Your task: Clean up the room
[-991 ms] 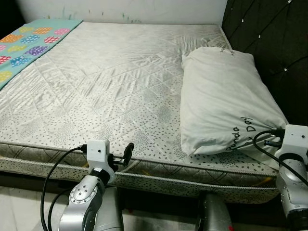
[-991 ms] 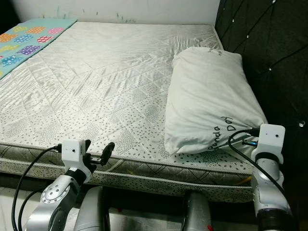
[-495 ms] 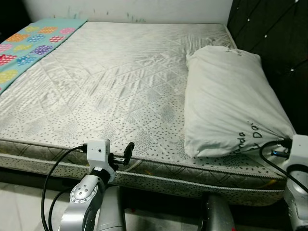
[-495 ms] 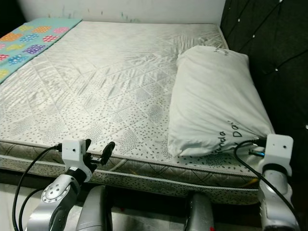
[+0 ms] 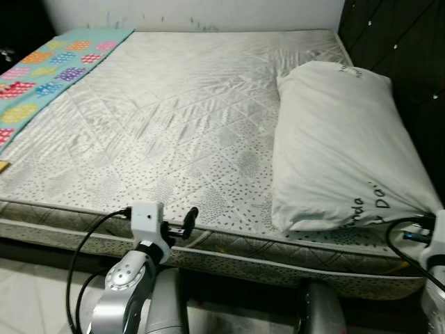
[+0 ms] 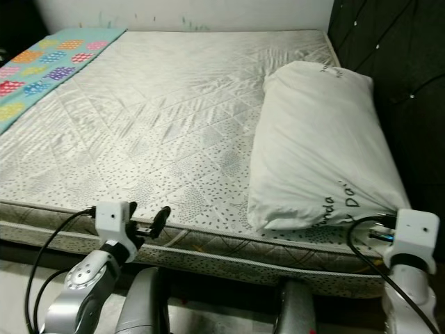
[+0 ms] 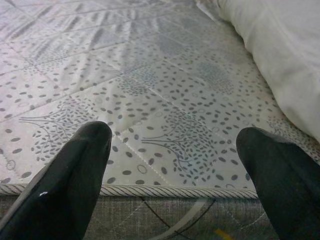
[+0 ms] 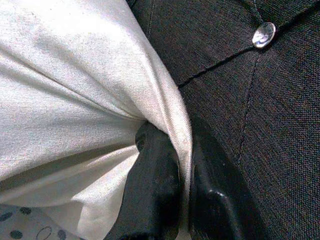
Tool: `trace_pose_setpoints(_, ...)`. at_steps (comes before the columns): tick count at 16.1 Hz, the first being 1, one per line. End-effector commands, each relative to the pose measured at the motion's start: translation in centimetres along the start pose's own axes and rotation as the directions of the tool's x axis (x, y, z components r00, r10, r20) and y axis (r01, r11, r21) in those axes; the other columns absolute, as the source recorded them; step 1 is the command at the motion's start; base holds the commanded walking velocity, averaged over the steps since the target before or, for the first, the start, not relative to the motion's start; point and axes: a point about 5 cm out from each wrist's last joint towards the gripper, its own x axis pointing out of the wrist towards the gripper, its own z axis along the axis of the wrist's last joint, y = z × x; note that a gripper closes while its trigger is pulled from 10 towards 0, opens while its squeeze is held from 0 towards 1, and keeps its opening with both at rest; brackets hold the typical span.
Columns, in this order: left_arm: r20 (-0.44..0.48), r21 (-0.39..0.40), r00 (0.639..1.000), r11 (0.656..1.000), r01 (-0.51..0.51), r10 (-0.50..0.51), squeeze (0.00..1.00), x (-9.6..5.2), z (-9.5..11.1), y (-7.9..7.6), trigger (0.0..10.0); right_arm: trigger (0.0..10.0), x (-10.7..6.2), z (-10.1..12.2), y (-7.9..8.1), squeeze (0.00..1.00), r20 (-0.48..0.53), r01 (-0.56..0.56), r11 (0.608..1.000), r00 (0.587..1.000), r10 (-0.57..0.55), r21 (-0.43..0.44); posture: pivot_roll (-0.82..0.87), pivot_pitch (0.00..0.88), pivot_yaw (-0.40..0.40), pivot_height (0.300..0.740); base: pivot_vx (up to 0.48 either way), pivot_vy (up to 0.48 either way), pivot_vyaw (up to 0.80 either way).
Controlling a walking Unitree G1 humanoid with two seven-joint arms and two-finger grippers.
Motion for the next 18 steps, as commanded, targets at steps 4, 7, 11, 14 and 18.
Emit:
trace_pose_setpoints(4, 0.005, 0.015, 1.000, 1.000, 0.014, -0.014, 0.00, 0.4, 0.2, 0.0, 10.0, 0.0, -0.2, -0.2, -2.0, 0.00, -0.034, 0.117, 0.993, 0.993, -0.117, 0.012, -0.18, 0.000, 0.064, 0.531, 0.000, 0.000, 0.00)
trace_pose_setpoints(7, 0.014, 0.009, 1.000, 1.000, -0.002, 0.002, 0.00, 0.3, 0.2, 0.1, 10.0, 0.0, 2.3, 2.0, 0.5, 0.00, 0.013, 0.056, 0.997, 0.998, -0.057, 0.055, -0.16, 0.000, 0.047, 0.531, 0.000, 0.000, 0.00)
trace_pose_setpoints(11, 0.022, 0.007, 1.000, 1.000, -0.020, 0.020, 0.00, 0.2, 0.2, 0.2, 10.0, 0.0, 6.3, 6.8, 3.9, 0.00, 0.118, -0.033, 0.995, 0.993, 0.022, 0.096, -0.14, 0.000, 0.026, 0.531, 0.000, 0.000, 0.00)
trace_pose_setpoints(14, 0.028, 0.007, 0.999, 0.999, -0.039, 0.038, 0.00, -0.1, 0.2, 0.4, 10.0, 0.0, 7.5, 8.6, 4.3, 0.00, 0.152, -0.036, 0.994, 0.988, 0.020, 0.102, -0.13, 0.000, 0.018, 0.531, 0.000, 0.000, 0.00)
trace_pose_setpoints(18, 0.023, 0.006, 0.999, 0.999, -0.048, 0.048, 0.00, -0.5, 0.0, 0.5, 10.0, 0.0, 7.2, 6.0, 3.1, 0.00, 0.089, 0.013, 0.996, 0.996, -0.021, 0.089, -0.12, 0.000, 0.017, 0.531, 0.000, 0.000, 0.00)
